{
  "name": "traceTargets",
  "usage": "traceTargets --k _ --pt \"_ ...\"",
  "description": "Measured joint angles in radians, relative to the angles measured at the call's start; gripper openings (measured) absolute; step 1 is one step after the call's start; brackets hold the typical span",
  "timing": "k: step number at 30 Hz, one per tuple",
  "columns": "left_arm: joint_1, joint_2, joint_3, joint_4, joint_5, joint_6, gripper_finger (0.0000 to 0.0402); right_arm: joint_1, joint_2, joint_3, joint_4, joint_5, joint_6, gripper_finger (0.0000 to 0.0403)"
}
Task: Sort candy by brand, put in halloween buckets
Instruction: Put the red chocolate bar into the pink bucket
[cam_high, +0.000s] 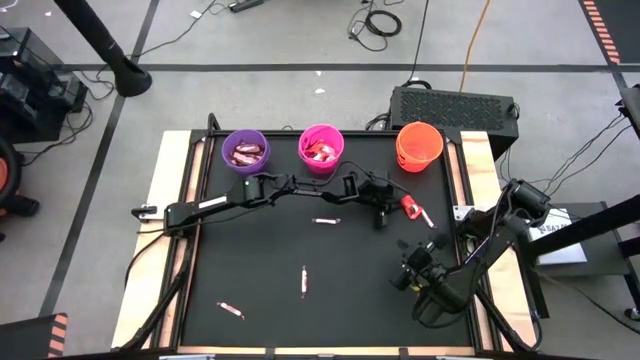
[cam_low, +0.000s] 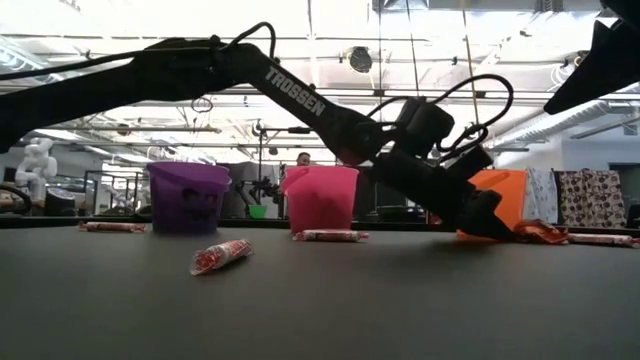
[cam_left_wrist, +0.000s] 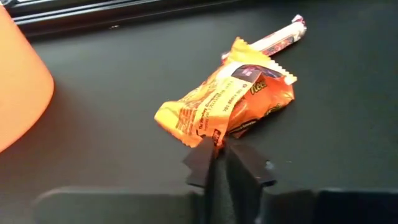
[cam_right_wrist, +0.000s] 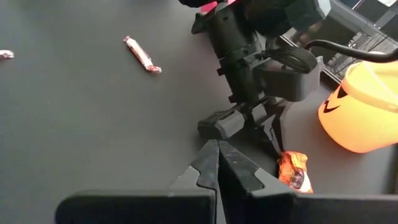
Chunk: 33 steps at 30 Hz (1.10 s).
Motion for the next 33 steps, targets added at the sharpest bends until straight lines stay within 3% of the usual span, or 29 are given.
traceTargets --k 4,17,26,33 --pt "-0.020 -0.009 -0.001 -0.012 -0.021 0.000 0.0007 0.000 0.000 0.000 0.029 0.000 -0.031 0.0000" --pt "-0.140 -0.140 -0.004 -0.217 -0.014 0.036 0.0002 0.001 0.000 0.000 0.128 0.000 -0.077 0.0000" --pt "-0.187 -0.302 -0.004 -0.502 -0.009 0.087 0.0001 0.001 0.000 0.000 0.234 0.001 -0.155 0.0000" --pt "-0.127 -0.468 -0.004 -0.875 -0.047 0.132 0.0001 0.001 0.000 0.000 0.289 0.004 -0.165 0.0000"
